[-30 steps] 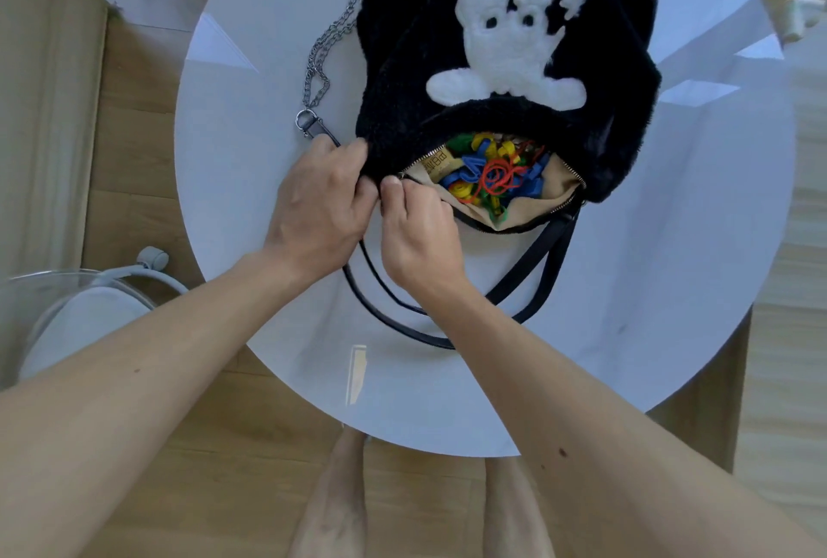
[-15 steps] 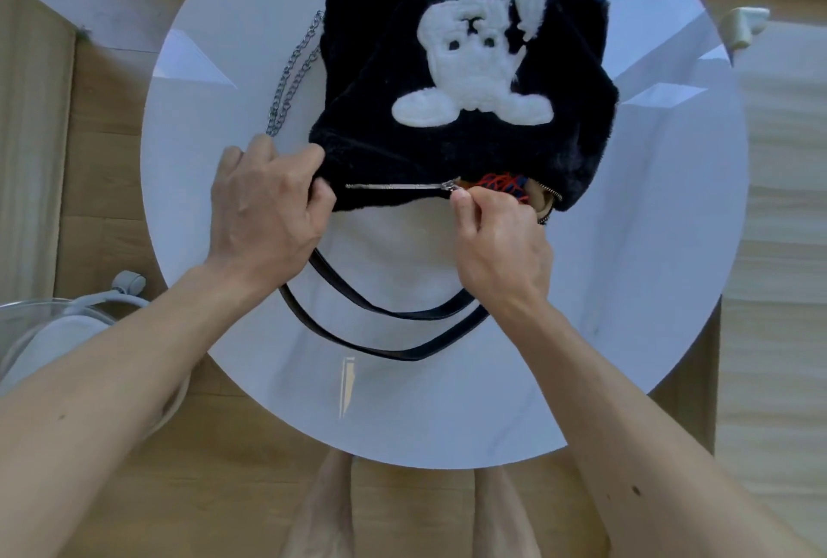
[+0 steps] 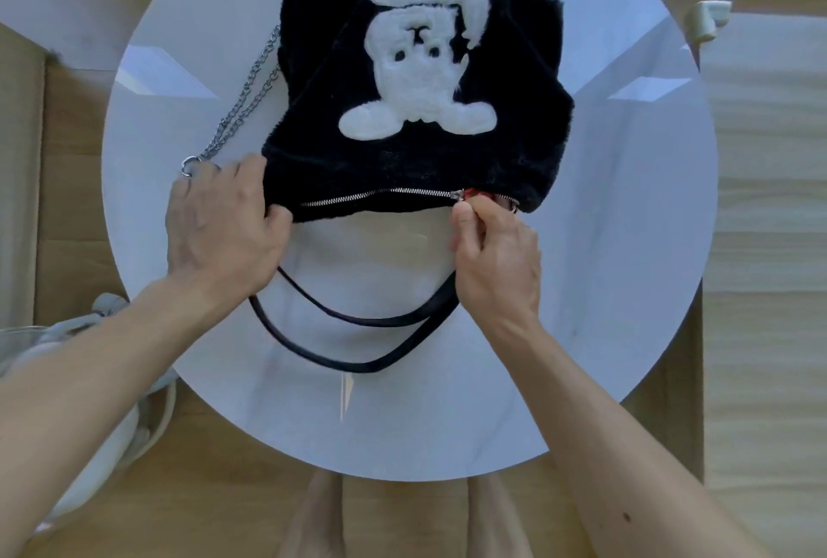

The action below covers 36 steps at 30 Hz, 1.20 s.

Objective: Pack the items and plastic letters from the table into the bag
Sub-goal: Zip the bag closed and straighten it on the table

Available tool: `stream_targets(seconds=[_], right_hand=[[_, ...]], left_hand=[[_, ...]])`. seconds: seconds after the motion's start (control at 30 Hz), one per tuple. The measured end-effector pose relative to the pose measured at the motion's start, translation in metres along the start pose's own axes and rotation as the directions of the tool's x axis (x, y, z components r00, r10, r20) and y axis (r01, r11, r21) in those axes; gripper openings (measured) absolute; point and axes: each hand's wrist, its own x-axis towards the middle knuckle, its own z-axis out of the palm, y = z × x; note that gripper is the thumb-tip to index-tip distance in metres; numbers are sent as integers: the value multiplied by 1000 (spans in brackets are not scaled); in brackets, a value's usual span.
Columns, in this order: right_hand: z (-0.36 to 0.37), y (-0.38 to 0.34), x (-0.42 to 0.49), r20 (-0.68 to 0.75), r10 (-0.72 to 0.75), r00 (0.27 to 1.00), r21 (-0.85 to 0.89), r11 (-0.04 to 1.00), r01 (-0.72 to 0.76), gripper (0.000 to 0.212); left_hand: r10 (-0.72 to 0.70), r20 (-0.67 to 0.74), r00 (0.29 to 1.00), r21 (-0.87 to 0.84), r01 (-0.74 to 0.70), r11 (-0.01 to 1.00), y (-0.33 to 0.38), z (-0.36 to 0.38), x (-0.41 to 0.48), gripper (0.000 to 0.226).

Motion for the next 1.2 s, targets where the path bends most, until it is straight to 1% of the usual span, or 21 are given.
stream_targets(seconds=[0.03,0.07,0.1,0.13,0.17,0.2,0.27,0.33,0.4,0.5,0.57,0.63,0.67,0.73,0.8,0.87,0.93,1.03,1.13,1.2], right_hand=[[2,0,-2,14,-12,1000,21,1000,12,39],[3,1,-4,16,-30,999,31,999,30,39],[4,2,-5,7,-59,998,29,998,59,39],[5,1,-7,-7,-96,995,16,995,96,38],[5,0,-8,-18,-133,991,-7,991,132,38],[4,0,-8,-22,-162,986,-36,986,162,38],[2,-1,-5,-20,-211,977,-80,975,208,35],[-1,1,0,-15,-245,969,-96,965,243,34],[-6,4,7,-17,-273,962,-109,957,270,33],[-13,10,15,-4,-338,941,-81,938,337,33],[-14,13,17,8,-377,926,-31,926,377,26],[-13,17,18,-17,-352,936,79,933,352,14],[-12,21,18,-41,-318,947,128,938,321,12],[-11,27,15,-39,-287,957,135,948,289,21],[-9,33,11,44,-329,943,75,942,326,37],[-6,36,6,120,-363,924,-8,930,367,48],[-5,36,4,160,-377,912,-135,907,398,54],[-1,33,1,215,-355,910,-308,860,408,62],[3,29,3,225,-316,922,-398,834,383,68],[6,24,5,212,-276,937,-442,828,344,66]], left_hand=[[16,-27,1000,-21,-17,1000,7,-2,0,29],[88,-53,995,-55,-91,994,16,-4,1,41],[195,-79,978,-87,-201,976,28,-6,2,47],[310,-79,947,-112,-318,942,40,-7,3,48],[406,-48,913,-131,-408,903,54,-6,3,47],[476,-11,880,-155,-471,868,68,-4,4,45],[532,22,847,-207,-516,831,94,0,2,35],[502,-9,865,-272,-485,831,114,2,2,25],[455,-15,890,-312,-437,844,124,5,5,25],[441,-11,898,-281,-426,860,126,10,9,28],[442,-20,897,-257,-432,865,124,14,13,24],[432,-13,902,-259,-420,870,122,17,17,26],[420,-9,907,-273,-407,872,122,18,19,29],[364,-2,931,-337,-344,877,120,20,21,34],[282,7,959,-416,-254,873,120,20,21,36],[221,-6,975,-448,-200,872,118,20,18,36],[183,-22,983,-452,-173,875,116,20,13,35],[138,-27,990,-440,-136,888,111,19,4,35],[79,-28,997,-409,-83,909,102,17,0,35],[56,-26,998,-394,-62,917,97,14,0,35]])
